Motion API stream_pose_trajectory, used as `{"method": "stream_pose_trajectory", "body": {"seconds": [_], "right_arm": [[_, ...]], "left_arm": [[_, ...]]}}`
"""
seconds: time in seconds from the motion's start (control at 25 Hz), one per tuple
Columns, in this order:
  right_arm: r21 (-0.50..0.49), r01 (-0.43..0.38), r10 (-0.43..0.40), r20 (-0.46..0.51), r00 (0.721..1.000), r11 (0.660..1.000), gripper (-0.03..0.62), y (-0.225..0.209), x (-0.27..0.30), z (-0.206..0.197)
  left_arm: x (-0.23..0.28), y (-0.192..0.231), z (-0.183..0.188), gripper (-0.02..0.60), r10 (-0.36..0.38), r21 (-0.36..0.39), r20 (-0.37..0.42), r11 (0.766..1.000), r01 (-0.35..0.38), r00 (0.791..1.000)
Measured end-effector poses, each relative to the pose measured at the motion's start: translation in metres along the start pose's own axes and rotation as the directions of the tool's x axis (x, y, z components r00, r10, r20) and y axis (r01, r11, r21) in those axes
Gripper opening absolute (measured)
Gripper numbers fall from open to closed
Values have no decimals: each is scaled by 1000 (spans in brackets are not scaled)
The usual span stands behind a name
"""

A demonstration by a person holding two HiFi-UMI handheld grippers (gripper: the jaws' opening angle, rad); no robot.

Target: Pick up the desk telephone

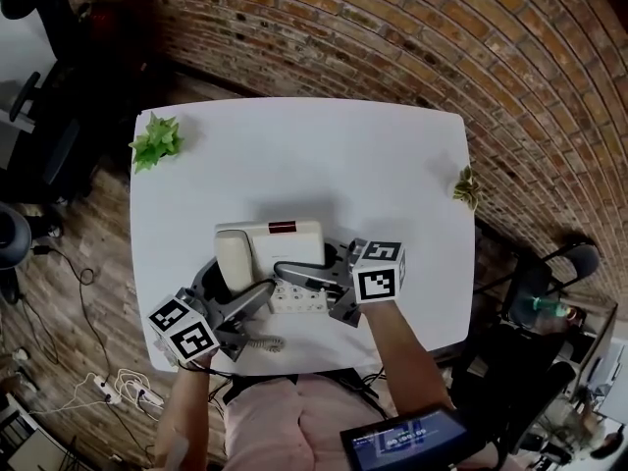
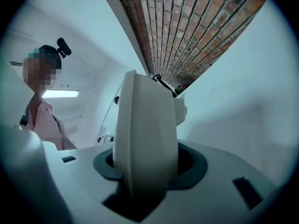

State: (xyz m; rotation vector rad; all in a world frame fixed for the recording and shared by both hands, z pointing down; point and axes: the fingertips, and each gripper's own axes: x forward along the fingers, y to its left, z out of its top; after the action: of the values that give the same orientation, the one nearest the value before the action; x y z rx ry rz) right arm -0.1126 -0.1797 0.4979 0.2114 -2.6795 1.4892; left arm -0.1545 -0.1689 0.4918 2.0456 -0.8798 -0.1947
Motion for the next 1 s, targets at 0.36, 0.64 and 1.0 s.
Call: {"method": "stream_pose_trajectory", "body": {"seconds": [0.36,0.64,1.0], "right_arm": [[-11,-8,9,38,999,1000,212,13,-14,0],[0,-41,41,105,994,999,212,24,-31,4],[7,-50,48,142,989,999,210,27,-41,6]], "left_arm": [[1,-7,-3,400,-4,51,-9,999,4,1000],[2,-22,1,443,-51,-6,10,999,51,999],[-10,-22,-10,483,-131,-64,-29,990,129,991]]}}
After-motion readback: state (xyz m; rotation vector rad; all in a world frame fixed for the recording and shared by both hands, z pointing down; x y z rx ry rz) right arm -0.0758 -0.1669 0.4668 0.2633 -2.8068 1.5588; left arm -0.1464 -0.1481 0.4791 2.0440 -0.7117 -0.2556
